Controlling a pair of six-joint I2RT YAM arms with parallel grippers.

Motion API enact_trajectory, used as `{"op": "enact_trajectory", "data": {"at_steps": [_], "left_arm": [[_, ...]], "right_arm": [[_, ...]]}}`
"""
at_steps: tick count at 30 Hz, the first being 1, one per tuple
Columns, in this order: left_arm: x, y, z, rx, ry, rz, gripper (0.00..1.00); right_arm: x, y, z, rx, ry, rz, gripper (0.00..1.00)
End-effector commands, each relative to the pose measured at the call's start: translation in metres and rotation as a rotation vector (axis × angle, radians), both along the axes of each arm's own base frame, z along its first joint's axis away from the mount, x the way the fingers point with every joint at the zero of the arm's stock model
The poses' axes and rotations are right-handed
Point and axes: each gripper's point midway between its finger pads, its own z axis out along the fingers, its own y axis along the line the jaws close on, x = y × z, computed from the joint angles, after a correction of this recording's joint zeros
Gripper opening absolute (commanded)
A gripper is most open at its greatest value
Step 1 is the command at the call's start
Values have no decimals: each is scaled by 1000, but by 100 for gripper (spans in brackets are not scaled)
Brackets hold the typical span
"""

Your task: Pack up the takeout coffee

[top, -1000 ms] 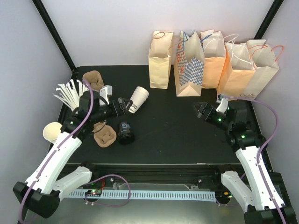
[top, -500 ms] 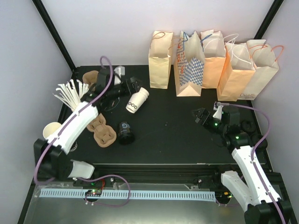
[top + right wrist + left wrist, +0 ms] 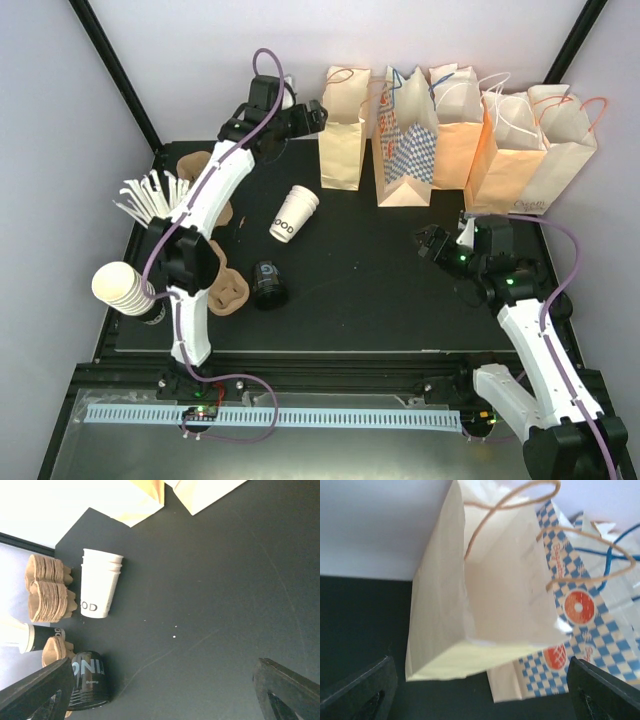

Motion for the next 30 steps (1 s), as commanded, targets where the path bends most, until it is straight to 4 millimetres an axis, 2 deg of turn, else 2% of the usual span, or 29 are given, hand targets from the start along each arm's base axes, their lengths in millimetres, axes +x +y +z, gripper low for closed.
{"op": "enact_trajectory", "data": {"at_steps": [1,4,10,12,14,18,22,25,27,30], "left_arm": [[24,-3,6,13,-33,45,94],[40,-6,-2,-8,-54,69,90],[67,-18,-20,-48,-77,78,85],[73,-25,-23,-77,-76,61,79],[75,-32,-22,-109,-81,38,68],[72,-34,-11,-129,-97,27,45],[61,-30,9,-111,-127,11,29],[50,-27,22,-111,-143,-9,8],[42,-26,27,-116,-146,-14,3],[30,-21,46,-133,-171,-12,2]], "right_arm": [[-1,-5,6,-49,7,-7,100],[1,-9,12,-74,-2,-17,100],[4,-16,38,-141,-44,-19,100],[5,-17,43,-154,-53,-18,100],[5,-18,47,-165,-63,-17,100],[5,-21,51,-195,-78,-17,100],[9,-21,51,-206,-86,-11,100],[14,-21,52,-208,-88,-11,100],[17,-21,54,-214,-89,-17,100],[23,-22,61,-222,-93,-24,100]]}}
